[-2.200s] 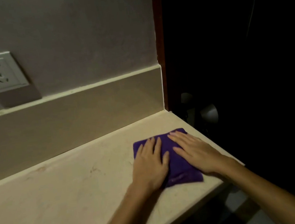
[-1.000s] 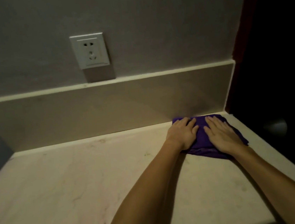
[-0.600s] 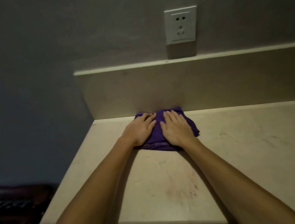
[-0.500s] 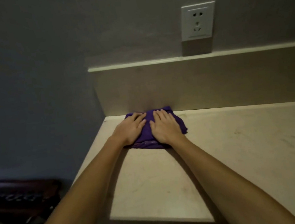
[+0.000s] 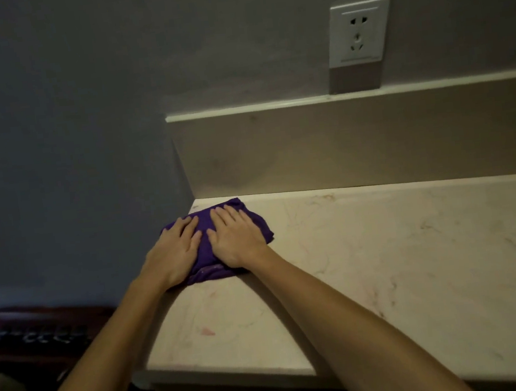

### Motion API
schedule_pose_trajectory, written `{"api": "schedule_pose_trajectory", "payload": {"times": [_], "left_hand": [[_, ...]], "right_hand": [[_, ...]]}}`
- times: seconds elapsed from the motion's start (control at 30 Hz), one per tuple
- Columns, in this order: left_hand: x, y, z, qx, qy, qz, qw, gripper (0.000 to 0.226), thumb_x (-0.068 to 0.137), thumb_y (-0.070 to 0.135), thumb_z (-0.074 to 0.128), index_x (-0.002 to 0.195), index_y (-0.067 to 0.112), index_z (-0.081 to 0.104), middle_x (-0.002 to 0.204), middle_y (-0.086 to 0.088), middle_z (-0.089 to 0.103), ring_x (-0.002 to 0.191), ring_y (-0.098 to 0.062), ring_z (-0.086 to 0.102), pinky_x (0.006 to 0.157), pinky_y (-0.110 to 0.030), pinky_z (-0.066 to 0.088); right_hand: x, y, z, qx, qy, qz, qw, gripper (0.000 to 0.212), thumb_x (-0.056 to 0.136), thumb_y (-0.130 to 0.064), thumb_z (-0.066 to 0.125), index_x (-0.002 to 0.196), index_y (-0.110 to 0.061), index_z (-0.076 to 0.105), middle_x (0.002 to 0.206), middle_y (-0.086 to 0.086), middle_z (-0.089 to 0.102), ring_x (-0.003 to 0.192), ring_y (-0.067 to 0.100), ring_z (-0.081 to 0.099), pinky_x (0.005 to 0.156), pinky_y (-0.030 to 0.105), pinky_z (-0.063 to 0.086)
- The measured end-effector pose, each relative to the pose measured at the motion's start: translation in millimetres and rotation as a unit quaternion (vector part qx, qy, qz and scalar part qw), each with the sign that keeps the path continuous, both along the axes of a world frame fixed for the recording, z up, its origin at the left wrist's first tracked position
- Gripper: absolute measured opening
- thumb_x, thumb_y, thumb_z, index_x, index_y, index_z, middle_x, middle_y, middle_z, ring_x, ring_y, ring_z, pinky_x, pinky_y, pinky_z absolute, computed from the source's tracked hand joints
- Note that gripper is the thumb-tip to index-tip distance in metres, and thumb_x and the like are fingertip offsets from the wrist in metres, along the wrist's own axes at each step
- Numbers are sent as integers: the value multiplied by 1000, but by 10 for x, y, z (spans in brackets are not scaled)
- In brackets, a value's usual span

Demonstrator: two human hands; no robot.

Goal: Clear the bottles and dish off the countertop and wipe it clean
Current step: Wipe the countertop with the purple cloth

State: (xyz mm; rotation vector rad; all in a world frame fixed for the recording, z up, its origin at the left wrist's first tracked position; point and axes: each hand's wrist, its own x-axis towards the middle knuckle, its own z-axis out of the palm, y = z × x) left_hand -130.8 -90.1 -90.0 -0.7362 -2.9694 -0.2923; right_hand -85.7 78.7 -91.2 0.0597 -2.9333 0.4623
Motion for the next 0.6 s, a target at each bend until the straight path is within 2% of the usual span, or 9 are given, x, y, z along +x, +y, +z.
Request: {"api": "schedule_pose_trajectory", "payload": {"times": [0.1,0.23,0.37,0.6], "left_hand": [[121,113,-55,-13,9,21,1000,58,111,40,20,164,17,26,169,-3,29,157,-20,24,129,-45,17],[320,501,-56,-22,23,33,999,70,105,47,5,164,15,27,168,-5,32,155,-20,28,128,-45,21],[589,1140,-63,3,19,15,1000,59,110,44,18,164,20,27,169,-2,31,156,-18,26,129,-43,19],[1170,2764,-25,26,13,-85,996,58,111,42,22,164,19,27,169,-2,30,157,-18,22,130,-42,13]], "right_hand": [[109,124,-24,-3,-7,14,1000,63,109,-44,20,163,-13,24,171,5,23,158,22,16,129,43,10],[293,478,-9,-8,-7,13,1000,62,109,-46,19,163,-15,23,171,3,23,158,20,16,129,42,12],[644,1094,-9,-10,0,-9,1000,63,109,-47,19,163,-17,24,171,1,23,158,17,17,129,40,12],[1465,2599,2,5,-3,-109,994,62,109,-47,19,164,-19,24,171,-2,22,158,14,16,129,39,12]]}}
